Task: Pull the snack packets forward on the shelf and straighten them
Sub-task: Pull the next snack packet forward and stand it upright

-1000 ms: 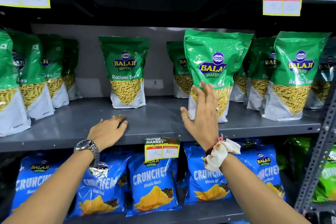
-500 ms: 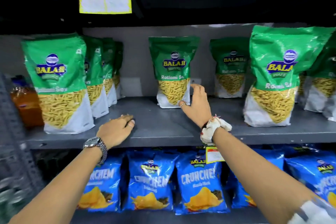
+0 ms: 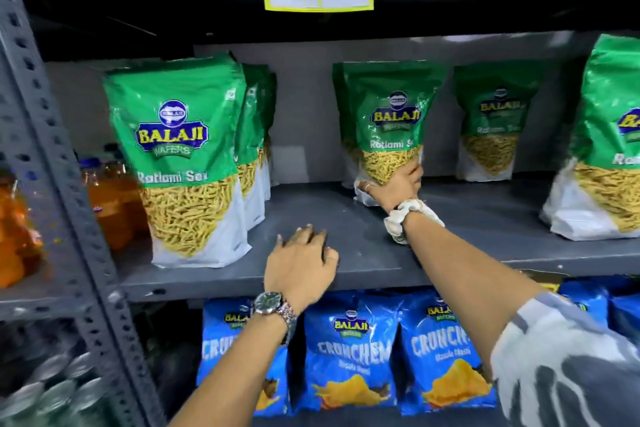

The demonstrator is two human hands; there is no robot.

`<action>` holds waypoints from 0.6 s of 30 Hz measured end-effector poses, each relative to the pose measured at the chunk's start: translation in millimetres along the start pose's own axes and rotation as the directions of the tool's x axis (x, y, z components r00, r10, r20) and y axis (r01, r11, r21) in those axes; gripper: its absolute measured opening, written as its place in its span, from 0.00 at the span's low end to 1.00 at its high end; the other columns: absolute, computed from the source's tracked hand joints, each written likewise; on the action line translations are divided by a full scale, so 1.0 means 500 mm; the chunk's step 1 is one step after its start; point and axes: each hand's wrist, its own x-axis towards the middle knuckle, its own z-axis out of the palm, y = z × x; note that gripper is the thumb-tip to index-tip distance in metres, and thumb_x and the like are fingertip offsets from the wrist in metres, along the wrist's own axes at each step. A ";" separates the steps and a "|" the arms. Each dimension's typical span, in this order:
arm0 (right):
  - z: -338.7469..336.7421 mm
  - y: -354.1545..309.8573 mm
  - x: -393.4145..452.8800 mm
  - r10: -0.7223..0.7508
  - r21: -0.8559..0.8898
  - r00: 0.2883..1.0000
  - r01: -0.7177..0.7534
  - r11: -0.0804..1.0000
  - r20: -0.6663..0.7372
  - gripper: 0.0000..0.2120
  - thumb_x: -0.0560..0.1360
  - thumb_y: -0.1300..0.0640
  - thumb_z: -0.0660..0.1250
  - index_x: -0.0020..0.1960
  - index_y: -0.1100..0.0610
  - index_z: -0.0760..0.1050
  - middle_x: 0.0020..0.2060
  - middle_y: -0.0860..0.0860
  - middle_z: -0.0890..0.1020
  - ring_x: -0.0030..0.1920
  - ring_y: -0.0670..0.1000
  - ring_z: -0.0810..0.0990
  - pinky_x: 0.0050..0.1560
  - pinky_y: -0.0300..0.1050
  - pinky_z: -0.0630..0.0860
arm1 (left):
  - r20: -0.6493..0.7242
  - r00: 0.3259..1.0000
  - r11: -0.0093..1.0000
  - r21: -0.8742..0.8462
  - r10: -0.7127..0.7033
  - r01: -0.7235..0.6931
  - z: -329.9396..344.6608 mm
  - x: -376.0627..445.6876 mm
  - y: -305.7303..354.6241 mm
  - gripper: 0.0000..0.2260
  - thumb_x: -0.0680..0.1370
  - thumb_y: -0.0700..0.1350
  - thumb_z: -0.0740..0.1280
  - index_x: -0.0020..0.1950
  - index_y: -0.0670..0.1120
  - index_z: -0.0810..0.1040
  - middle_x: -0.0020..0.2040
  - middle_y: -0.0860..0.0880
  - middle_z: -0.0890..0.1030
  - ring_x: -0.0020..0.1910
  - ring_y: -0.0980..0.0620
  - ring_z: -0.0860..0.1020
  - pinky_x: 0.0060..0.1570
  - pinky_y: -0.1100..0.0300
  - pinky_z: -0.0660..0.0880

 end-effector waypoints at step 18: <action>-0.042 0.022 -0.002 -0.006 -0.012 1.000 0.005 1.000 -0.027 0.56 0.61 0.54 0.80 0.74 0.62 0.45 0.66 0.64 0.62 0.65 0.67 0.65 0.61 0.63 0.70 | -0.004 0.999 0.999 -0.007 -0.036 0.036 -0.011 -0.010 0.016 0.22 0.78 0.51 0.52 0.72 0.52 0.66 0.76 0.49 0.65 0.74 0.51 0.63 0.75 0.50 0.54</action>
